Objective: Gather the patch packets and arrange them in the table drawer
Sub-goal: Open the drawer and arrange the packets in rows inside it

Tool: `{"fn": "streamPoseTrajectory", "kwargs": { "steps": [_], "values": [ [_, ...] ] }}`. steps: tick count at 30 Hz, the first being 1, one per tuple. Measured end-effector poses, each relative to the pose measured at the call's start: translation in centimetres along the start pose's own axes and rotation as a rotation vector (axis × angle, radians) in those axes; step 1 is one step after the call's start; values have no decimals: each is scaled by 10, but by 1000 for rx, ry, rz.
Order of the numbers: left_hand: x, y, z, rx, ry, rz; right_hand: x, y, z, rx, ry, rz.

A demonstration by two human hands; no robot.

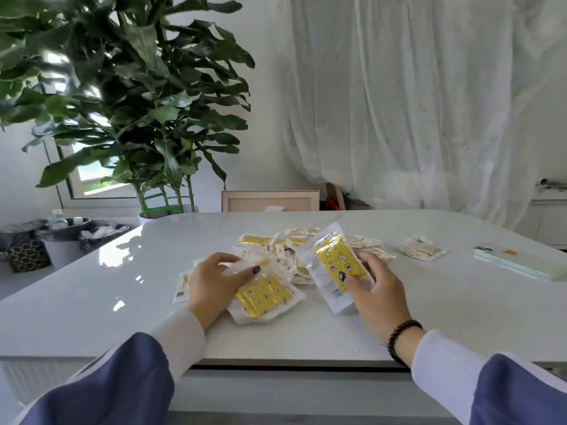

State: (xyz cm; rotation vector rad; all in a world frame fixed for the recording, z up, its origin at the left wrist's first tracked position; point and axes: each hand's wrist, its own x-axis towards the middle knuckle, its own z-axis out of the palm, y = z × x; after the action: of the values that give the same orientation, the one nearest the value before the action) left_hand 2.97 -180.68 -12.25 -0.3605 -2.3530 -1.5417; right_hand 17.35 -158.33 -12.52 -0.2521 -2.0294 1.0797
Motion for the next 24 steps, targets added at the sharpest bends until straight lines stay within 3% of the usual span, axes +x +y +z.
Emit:
{"fn": "streamPoseTrajectory", "kwargs": {
  "steps": [4,7,9,10,12,14,17,22,24],
  "values": [
    [20,18,-27,19,88,242,5,3,1,-2,-39,102],
    [19,18,-42,184,21,540,8,4,4,-292,-131,191],
    [10,4,-42,293,28,774,6,1,10,-527,-91,5],
    [4,-3,-41,297,24,870,4,-2,15,-501,-86,-124],
    [-3,-14,-41,274,22,960,-2,-19,26,-290,-264,-248],
    [-7,-17,-43,222,39,944,-6,-34,44,-137,-537,-156],
    [-16,-12,-45,118,43,875,-10,-39,68,-52,-666,-81],
    [-22,-3,-57,60,-66,630,-6,-42,84,72,-408,-170],
    [-15,4,-72,242,-161,625,-5,-47,89,106,-383,-200]
  ]
}}
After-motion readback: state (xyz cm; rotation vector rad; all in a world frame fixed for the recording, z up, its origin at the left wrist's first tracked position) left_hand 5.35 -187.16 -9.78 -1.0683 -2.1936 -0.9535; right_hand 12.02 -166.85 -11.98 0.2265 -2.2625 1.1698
